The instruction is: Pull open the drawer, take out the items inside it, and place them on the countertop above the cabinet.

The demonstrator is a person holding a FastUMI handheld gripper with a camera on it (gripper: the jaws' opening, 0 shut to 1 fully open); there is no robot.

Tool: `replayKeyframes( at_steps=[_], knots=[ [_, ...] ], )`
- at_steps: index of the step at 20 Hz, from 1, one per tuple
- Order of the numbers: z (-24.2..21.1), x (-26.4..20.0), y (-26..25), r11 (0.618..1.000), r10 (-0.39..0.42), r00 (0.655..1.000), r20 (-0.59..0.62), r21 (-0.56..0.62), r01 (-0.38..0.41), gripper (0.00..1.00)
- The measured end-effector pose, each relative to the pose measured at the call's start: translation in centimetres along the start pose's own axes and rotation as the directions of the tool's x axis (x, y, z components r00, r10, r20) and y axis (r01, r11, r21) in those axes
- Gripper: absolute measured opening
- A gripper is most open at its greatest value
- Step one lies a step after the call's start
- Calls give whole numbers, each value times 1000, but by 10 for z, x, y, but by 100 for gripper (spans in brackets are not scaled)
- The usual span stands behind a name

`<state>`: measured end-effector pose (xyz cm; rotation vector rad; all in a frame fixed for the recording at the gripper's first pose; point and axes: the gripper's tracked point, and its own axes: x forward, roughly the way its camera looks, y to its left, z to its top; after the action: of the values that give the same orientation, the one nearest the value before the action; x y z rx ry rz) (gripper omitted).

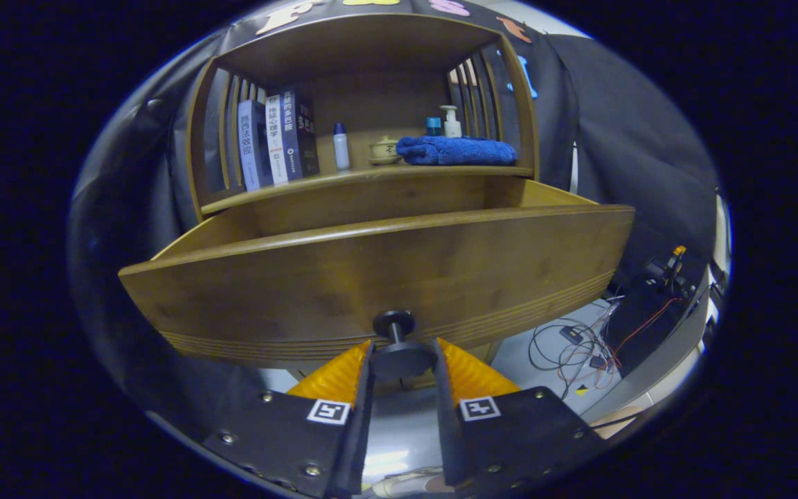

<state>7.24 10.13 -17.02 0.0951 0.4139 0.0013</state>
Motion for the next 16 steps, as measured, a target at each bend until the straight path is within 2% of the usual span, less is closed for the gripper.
replayKeyframes(
  at_steps=[1,6,10,12,16],
  knots=[
    [6,-4,2,1000,7,1000,18,-2,-7,45],
    [66,-33,4,999,13,986,167,-46,-5,71],
    [131,-44,3,997,-15,962,273,-71,36,72],
    [149,-35,1,997,-52,966,252,-47,66,73],
    [160,-1,2,993,-102,990,102,-55,108,74]
  ],
)
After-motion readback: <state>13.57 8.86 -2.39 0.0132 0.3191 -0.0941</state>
